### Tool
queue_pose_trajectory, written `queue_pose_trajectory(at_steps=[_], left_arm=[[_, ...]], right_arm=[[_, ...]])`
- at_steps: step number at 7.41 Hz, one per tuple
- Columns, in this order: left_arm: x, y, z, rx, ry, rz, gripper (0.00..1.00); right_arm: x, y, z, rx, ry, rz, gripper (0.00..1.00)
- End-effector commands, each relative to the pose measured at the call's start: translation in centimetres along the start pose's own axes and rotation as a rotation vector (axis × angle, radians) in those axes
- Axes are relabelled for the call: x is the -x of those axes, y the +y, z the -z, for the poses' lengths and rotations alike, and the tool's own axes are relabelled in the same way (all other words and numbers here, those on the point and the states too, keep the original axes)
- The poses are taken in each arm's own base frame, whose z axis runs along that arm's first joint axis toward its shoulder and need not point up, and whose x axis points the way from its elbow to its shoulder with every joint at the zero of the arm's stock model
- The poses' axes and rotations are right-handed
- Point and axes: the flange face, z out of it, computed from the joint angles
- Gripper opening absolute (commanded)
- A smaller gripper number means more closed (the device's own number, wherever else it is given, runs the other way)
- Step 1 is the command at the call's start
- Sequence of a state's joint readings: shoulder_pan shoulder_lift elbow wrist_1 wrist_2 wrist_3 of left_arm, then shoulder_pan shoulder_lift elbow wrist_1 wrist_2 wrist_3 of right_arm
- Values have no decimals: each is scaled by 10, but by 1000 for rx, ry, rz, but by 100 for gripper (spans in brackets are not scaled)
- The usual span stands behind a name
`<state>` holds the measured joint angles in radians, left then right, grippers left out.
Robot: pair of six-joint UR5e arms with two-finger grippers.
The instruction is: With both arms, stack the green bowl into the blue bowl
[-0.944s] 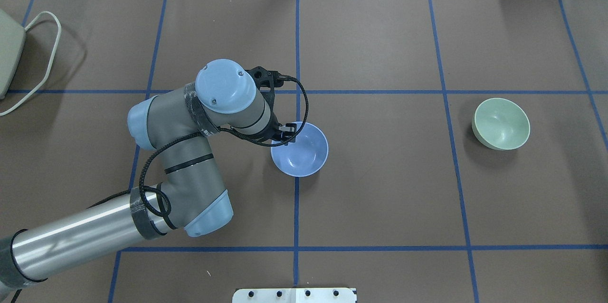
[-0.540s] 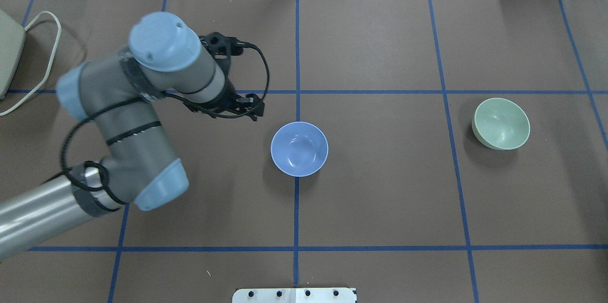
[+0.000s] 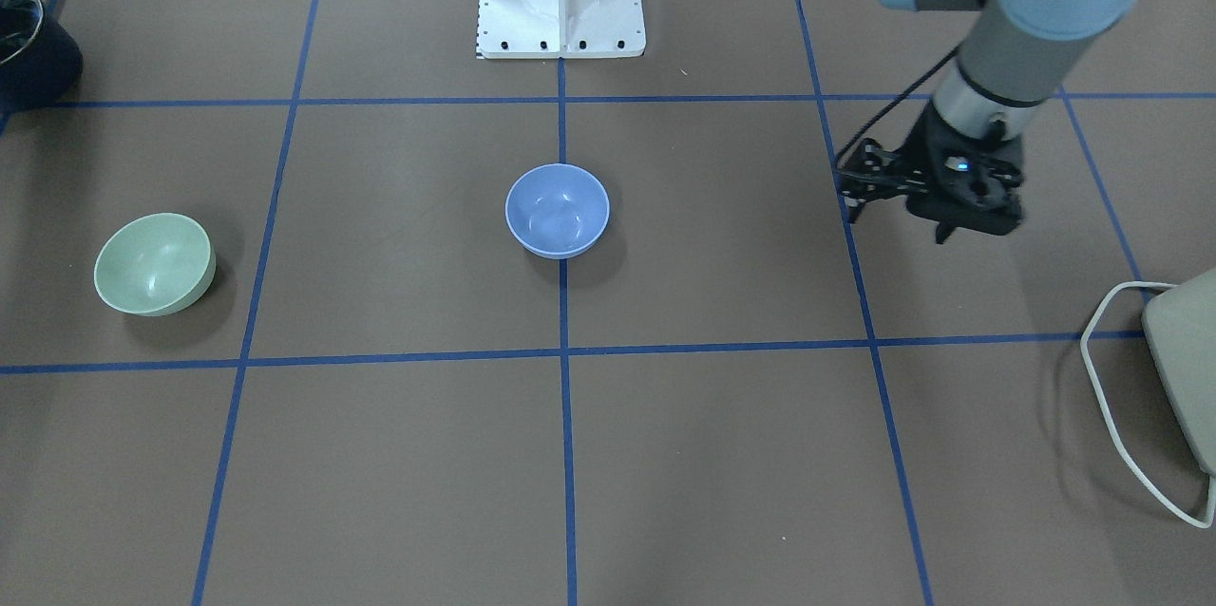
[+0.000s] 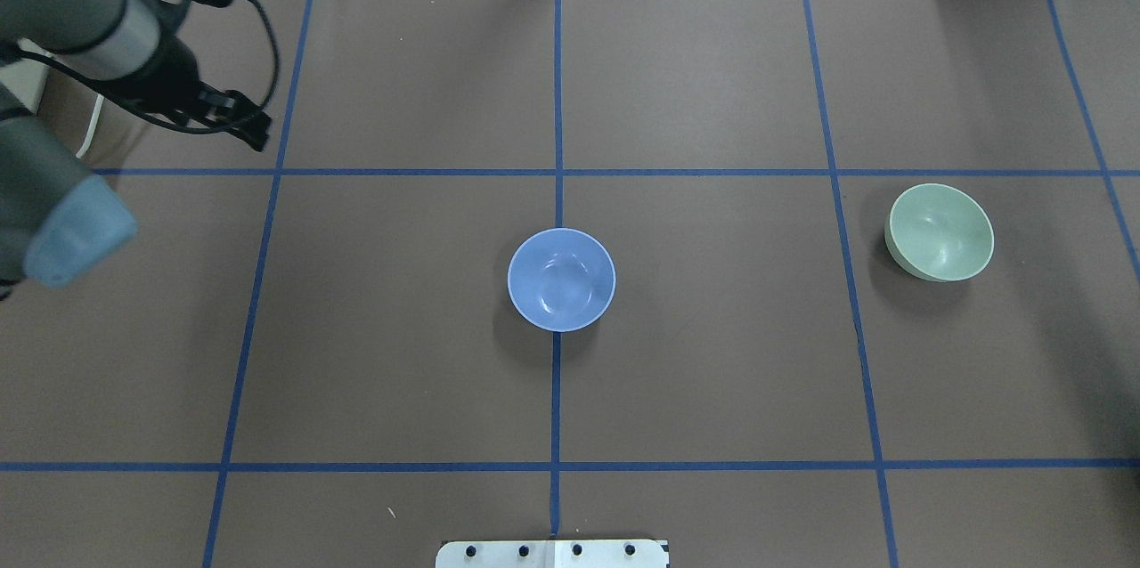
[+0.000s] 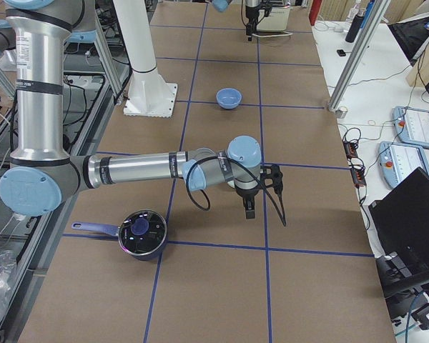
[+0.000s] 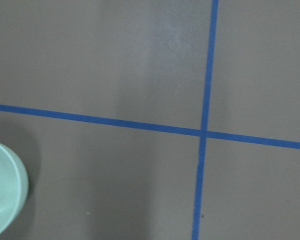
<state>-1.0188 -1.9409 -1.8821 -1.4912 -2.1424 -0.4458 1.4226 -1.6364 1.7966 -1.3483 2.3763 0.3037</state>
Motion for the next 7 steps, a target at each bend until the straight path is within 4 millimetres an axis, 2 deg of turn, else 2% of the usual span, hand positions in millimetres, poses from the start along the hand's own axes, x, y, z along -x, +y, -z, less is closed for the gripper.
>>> queue_pose_trajectory(at_steps=[1, 2, 3, 4, 5, 6, 7], left_arm=[[177, 44, 49, -2, -30, -54, 99], [252, 69, 74, -21, -16, -49, 99], [309, 99, 64, 15, -30, -30, 99], [369, 123, 56, 47, -37, 85, 99], [407, 150, 54, 41, -79, 124, 98], [425, 166, 57, 48, -136, 150, 98], [433, 174, 52, 70, -162, 164, 99]], right_arm=[[81, -4, -7, -2, -10, -81, 100], [113, -9, -17, -6, 4, -100, 100], [144, -15, -26, -6, 1, -74, 100], [177, -19, -41, -19, 28, -10, 100], [188, -18, -62, -15, 68, 10, 100], [175, -14, -72, 7, 79, 9, 100], [164, -14, -84, 27, 95, 29, 100]])
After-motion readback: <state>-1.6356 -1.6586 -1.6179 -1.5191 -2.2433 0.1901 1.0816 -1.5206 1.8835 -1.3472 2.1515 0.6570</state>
